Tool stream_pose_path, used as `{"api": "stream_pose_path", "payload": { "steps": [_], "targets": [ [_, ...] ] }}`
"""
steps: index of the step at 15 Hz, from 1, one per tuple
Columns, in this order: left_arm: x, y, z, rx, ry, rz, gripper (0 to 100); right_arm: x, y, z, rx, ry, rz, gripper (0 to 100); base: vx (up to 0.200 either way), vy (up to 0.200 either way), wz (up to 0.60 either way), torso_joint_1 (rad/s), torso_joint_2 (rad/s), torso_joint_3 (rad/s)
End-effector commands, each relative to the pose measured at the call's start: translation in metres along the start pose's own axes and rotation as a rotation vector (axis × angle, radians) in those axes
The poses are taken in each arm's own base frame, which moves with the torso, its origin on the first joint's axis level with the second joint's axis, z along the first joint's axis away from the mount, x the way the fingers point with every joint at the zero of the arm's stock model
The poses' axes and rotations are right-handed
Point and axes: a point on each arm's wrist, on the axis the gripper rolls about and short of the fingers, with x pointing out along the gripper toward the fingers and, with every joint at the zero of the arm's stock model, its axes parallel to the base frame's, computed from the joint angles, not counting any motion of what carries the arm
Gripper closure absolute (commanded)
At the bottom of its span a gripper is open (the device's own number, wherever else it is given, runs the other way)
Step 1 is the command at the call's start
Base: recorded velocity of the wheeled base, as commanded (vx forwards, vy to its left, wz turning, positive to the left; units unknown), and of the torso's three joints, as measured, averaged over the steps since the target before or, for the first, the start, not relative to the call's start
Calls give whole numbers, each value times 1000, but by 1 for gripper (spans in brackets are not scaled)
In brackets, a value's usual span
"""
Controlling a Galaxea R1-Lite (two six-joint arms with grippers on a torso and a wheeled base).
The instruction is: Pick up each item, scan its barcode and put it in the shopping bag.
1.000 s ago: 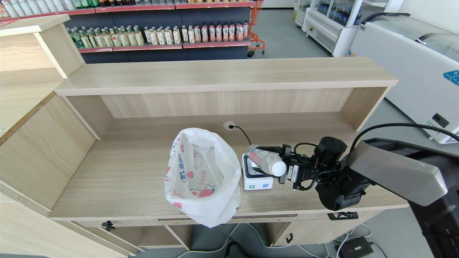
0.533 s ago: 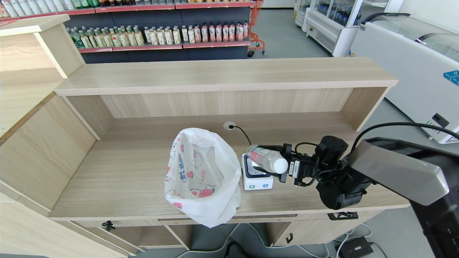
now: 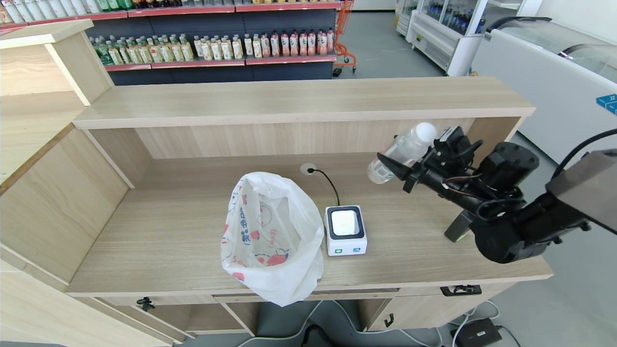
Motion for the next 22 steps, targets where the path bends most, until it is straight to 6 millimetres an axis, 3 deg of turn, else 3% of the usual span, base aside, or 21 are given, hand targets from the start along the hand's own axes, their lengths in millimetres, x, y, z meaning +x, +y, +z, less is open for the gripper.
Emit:
{"api": "stream_pose_path", "payload": {
  "steps": [1,5,13,22],
  "targets": [
    [0,0,0,0,0,0,0,-25,9,49,117,73,-137,100,0,0,0,0,0,0],
    [0,0,0,0,0,0,0,-25,19,41,313,167,-326,100,0,0,0,0,0,0],
    [0,0,0,-2,0,0,0,-10,58,49,383,216,-249,100,0,0,0,0,0,0],
    [0,0,0,1,0,0,0,-19,67,56,386,229,-261,100,0,0,0,0,0,0]
  ]
}}
